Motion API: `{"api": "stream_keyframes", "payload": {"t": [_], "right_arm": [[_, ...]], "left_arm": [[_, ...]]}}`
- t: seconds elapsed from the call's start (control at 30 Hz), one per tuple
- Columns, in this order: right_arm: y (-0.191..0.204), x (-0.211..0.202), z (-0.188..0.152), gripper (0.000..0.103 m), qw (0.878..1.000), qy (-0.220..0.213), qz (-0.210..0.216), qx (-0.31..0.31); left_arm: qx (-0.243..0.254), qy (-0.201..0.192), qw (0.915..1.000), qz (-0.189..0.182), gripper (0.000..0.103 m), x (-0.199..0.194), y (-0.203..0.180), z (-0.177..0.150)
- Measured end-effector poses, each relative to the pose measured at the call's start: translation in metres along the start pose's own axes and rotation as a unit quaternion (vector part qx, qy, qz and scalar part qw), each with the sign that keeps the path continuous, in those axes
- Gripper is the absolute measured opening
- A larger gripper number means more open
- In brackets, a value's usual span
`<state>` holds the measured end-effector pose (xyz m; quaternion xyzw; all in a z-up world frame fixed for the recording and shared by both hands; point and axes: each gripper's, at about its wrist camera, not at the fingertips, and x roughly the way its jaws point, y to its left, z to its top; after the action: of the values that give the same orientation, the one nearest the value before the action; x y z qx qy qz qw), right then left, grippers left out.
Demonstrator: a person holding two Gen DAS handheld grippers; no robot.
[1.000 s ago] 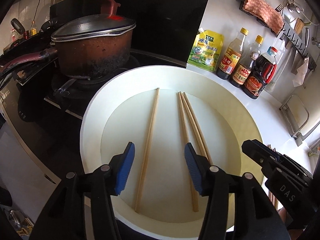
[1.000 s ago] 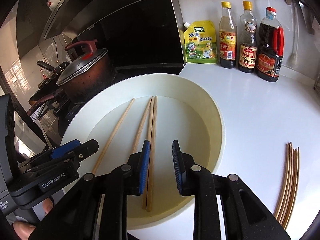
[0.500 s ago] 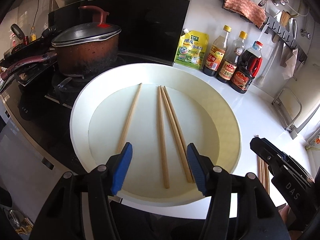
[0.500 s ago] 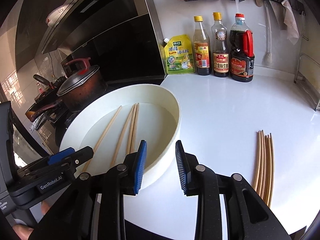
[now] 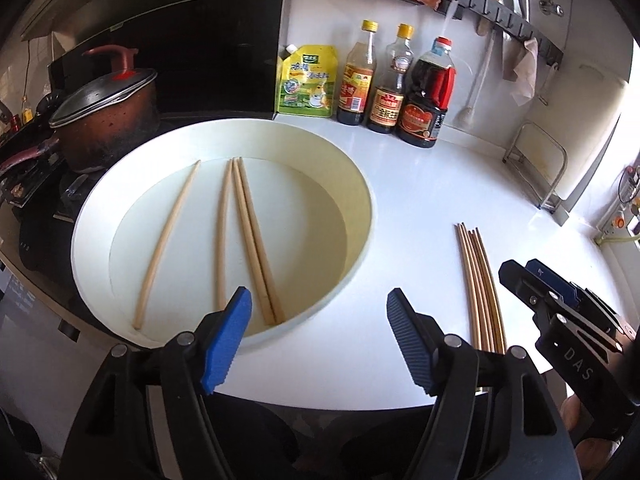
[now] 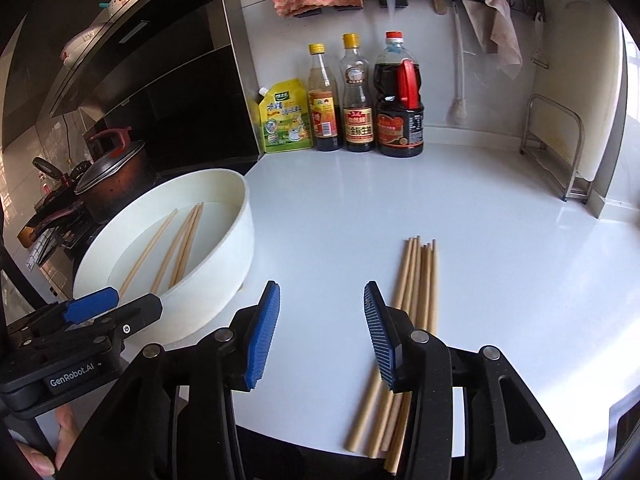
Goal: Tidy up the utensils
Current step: 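Move both open tools back from the basin to the chopstick pile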
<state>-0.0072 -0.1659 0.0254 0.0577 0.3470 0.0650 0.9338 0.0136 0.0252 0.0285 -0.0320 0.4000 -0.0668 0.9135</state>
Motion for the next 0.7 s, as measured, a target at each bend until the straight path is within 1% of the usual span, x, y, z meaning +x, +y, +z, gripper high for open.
{"api": "stream_keyframes", "payload": {"t": [0.13, 0.27, 0.43, 0.6, 0.7], "right_arm": [[-0.02, -0.006, -0.007, 0.05, 1.0, 0.0, -0.015, 0.004], [-0.041, -0.009, -0.013, 0.052, 0.999, 0.004, -0.027, 0.018], [-0.062, -0.003, -0.021, 0.056, 0.998, 0.023, -0.05, 0.024], [-0.077, 0.006, -0.029, 0.056, 0.996, 0.038, -0.069, 0.03], [-0.086, 0.014, -0.031, 0.056, 0.995, 0.051, -0.082, 0.035]], "left_arm": [[0.018, -0.001, 0.9998, -0.009, 0.072, -0.001, -0.017, -0.003], [0.03, -0.002, 0.9993, -0.02, 0.075, 0.0, -0.034, -0.005], [0.048, 0.012, 0.998, -0.039, 0.075, 0.009, -0.055, -0.01], [0.062, 0.025, 0.9966, -0.048, 0.075, 0.02, -0.072, -0.012], [0.065, 0.035, 0.9959, -0.053, 0.077, 0.028, -0.077, -0.013]]}}
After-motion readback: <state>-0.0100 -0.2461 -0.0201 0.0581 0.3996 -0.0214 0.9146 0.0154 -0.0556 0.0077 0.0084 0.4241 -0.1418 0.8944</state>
